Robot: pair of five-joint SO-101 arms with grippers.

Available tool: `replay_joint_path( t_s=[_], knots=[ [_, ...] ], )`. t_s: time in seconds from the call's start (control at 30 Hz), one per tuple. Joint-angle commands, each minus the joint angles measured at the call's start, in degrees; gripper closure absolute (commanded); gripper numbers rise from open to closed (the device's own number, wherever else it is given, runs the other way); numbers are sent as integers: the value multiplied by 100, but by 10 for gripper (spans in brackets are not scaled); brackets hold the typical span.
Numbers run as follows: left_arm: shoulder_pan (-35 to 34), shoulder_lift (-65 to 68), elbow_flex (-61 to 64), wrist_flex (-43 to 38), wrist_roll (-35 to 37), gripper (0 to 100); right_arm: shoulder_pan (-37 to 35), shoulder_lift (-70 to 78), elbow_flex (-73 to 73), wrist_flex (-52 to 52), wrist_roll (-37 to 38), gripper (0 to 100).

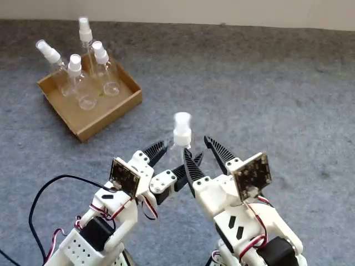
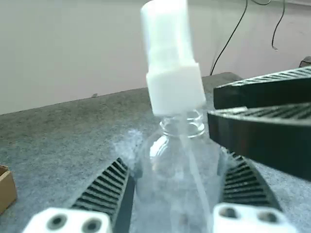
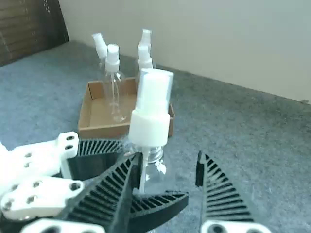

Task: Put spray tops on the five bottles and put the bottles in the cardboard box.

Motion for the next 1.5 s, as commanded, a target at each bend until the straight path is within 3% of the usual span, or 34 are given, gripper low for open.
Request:
replay_joint_path(
  t_s=[0.0,0.27,0.63,0.83,1.2,1.47],
  knots=[
    [-48,-127,110,-132,79,962,-110,-4,-119,268,475,839],
    [-75,-127,101,-149,62,962,-75,-13,-127,611,932,839],
    [-1552,-127,110,-1160,88,962,-57,-13,-48,576,914,844],
    [-1930,-127,110,-1591,97,962,338,-4,22,426,932,998],
    [-1938,-127,110,-1767,105,962,435,-4,2229,-2062,932,994],
    [-1912,-127,110,-2611,114,962,400,-13,3204,-3934,897,994]
  ],
)
